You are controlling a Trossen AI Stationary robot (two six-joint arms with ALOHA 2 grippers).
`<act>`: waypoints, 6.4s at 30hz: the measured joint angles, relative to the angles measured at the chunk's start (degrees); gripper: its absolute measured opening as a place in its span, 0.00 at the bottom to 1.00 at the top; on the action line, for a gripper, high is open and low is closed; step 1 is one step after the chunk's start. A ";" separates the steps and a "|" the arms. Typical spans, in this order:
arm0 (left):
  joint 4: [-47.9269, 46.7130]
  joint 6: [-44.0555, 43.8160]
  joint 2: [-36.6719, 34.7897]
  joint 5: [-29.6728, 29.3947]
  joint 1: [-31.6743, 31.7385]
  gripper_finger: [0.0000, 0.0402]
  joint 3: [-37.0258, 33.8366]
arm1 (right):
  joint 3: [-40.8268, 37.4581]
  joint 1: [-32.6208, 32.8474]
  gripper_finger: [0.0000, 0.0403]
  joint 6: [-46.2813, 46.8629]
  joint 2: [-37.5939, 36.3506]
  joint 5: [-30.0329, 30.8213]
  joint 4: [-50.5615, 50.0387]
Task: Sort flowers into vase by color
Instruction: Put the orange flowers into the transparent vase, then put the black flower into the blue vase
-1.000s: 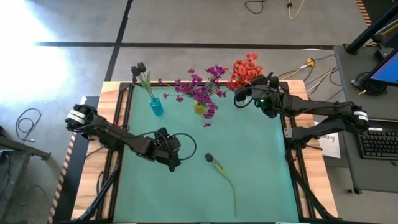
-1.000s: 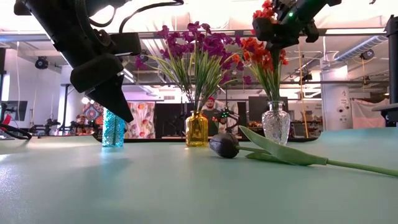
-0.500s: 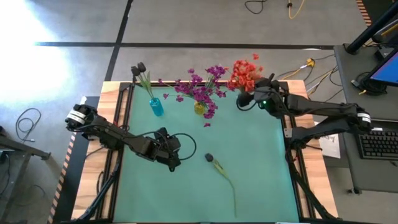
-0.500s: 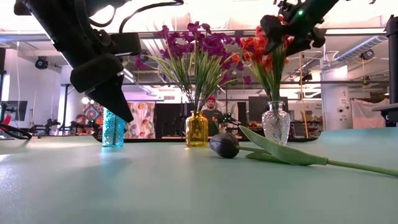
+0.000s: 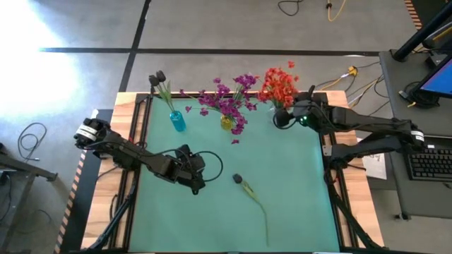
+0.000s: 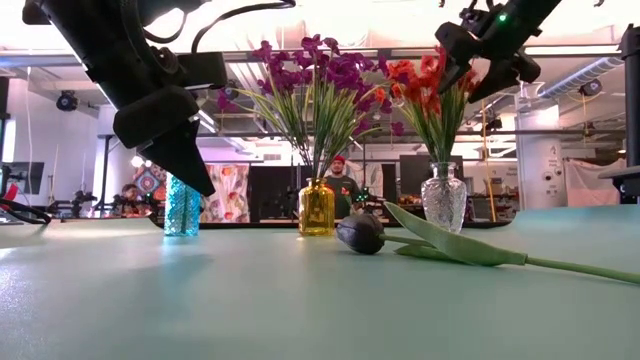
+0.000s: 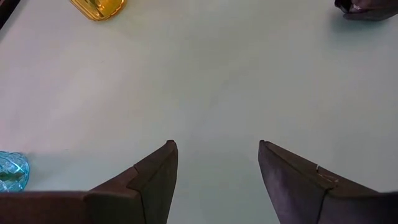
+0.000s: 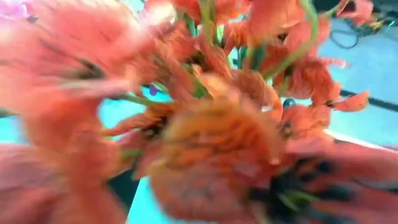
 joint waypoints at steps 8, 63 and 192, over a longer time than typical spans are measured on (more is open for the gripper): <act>0.01 0.00 0.00 0.02 0.00 0.52 0.00 | 0.00 0.00 0.88 2.94 -0.33 -5.97 -2.63; 4.02 -0.44 0.00 3.68 -0.01 0.52 1.28 | 5.81 27.24 0.88 20.62 27.12 -34.90 -2.89; 41.10 34.59 -12.08 -6.52 0.98 0.00 -0.54 | 4.27 29.62 0.47 -50.99 37.58 -12.22 81.76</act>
